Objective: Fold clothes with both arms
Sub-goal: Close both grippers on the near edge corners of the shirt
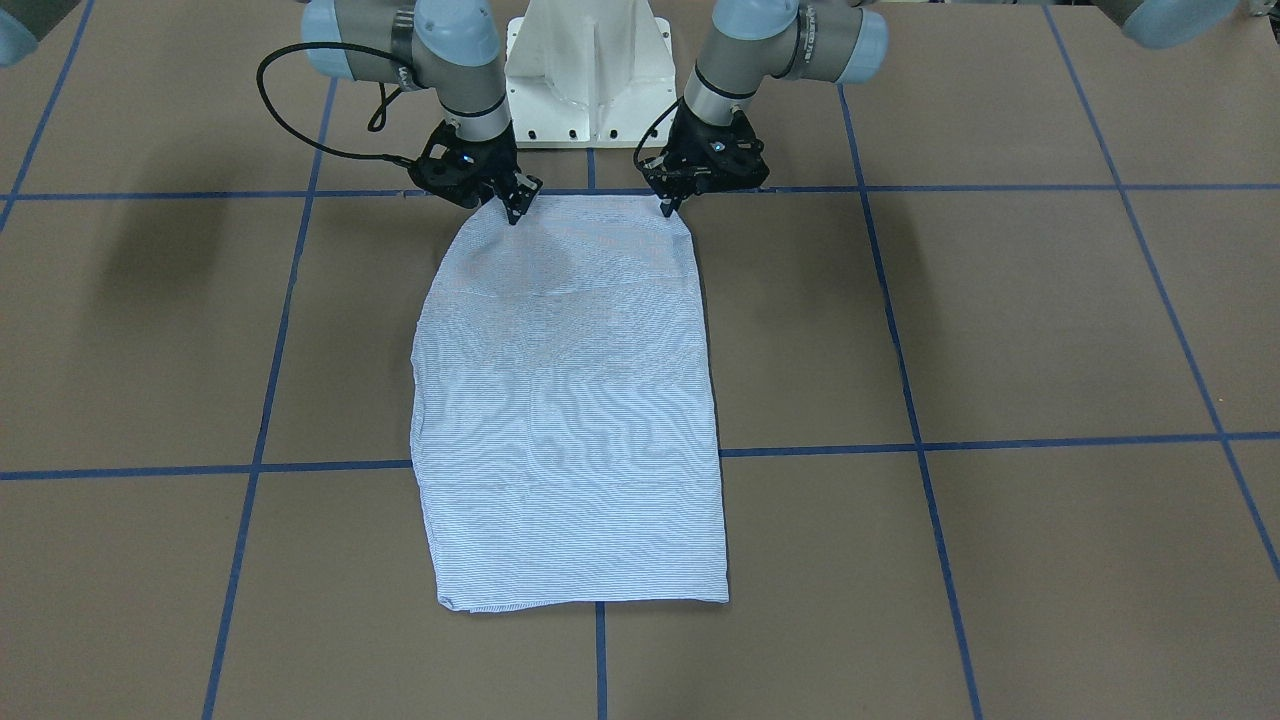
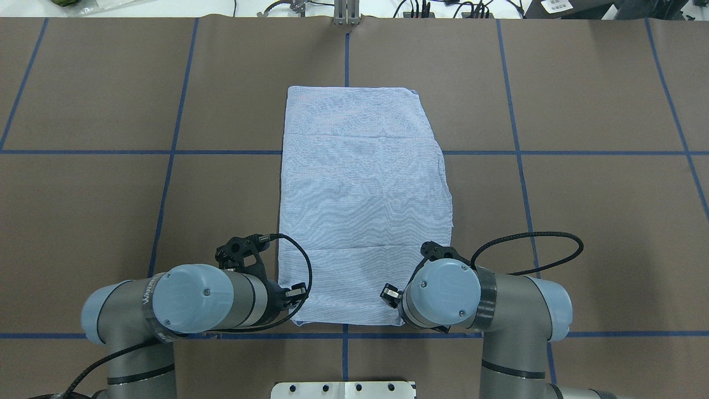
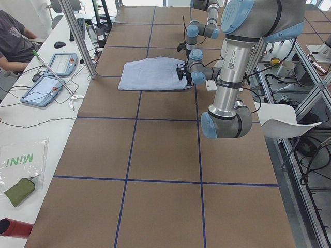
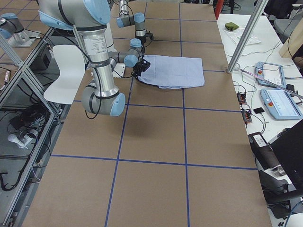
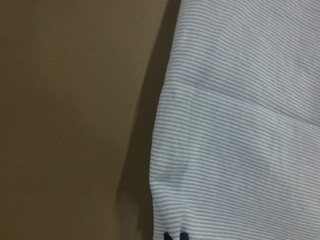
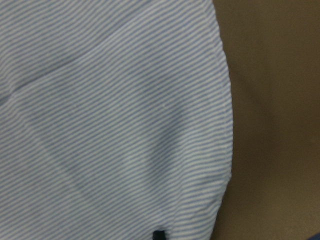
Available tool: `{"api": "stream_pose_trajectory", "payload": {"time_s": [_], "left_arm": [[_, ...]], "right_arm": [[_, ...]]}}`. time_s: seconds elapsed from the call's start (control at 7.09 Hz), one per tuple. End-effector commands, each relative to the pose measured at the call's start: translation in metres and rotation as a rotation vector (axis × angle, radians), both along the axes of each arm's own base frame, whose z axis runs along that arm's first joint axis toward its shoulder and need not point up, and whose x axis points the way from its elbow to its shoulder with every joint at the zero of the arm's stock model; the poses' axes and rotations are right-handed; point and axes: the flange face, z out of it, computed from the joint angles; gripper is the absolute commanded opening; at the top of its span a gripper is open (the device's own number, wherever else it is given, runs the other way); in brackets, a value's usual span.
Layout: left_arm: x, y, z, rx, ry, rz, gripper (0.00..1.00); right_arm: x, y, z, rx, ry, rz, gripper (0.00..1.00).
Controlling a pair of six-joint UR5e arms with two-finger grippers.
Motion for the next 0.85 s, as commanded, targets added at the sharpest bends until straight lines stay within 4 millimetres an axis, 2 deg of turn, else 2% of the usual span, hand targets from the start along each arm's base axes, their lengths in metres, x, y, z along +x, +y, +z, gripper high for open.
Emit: {"api": "stream_pose_trajectory", "payload": {"time_s": [0.0, 0.42, 0.71], "left_arm": [[0.0, -0.001, 0.001, 0.0, -0.003, -0.003, 0.0], [-0.001, 0.0, -0.005, 0.003, 0.012, 0.0, 0.0], [-0.004, 0.001, -0.012, 0.005, 0.025, 0.003, 0.0]], "right_arm": [[0.002, -0.005, -0.002, -0.003, -0.004, 0.009, 0.0], [0.008, -0.01, -0.008, -0.008, -0.021, 0.015, 0.0], [0.029, -0.009, -0.031, 0.006, -0.074, 0.021, 0.0]]}}
